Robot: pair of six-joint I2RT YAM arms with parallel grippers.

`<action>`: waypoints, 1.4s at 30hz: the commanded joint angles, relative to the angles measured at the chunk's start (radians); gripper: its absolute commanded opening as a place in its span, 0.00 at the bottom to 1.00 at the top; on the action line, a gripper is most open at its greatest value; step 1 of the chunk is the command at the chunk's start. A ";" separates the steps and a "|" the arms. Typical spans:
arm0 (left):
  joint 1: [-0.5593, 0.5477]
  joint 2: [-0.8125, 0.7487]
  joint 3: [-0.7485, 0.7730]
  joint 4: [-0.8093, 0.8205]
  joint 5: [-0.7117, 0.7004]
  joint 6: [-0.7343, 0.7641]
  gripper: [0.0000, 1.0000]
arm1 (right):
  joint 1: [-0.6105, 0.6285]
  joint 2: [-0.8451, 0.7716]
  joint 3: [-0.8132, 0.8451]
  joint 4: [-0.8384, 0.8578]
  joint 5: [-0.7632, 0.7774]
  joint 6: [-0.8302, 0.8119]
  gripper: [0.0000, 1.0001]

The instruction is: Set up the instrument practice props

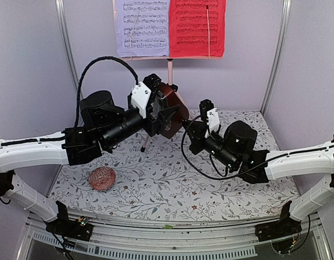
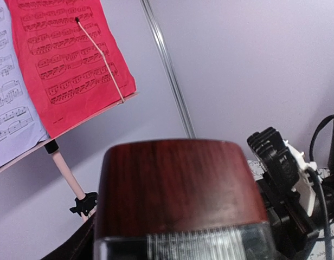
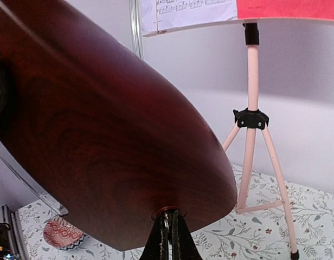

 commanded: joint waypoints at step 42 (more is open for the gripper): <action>0.036 0.232 -0.376 1.061 0.014 0.095 0.00 | -0.375 0.020 -0.051 0.138 -0.734 1.750 0.00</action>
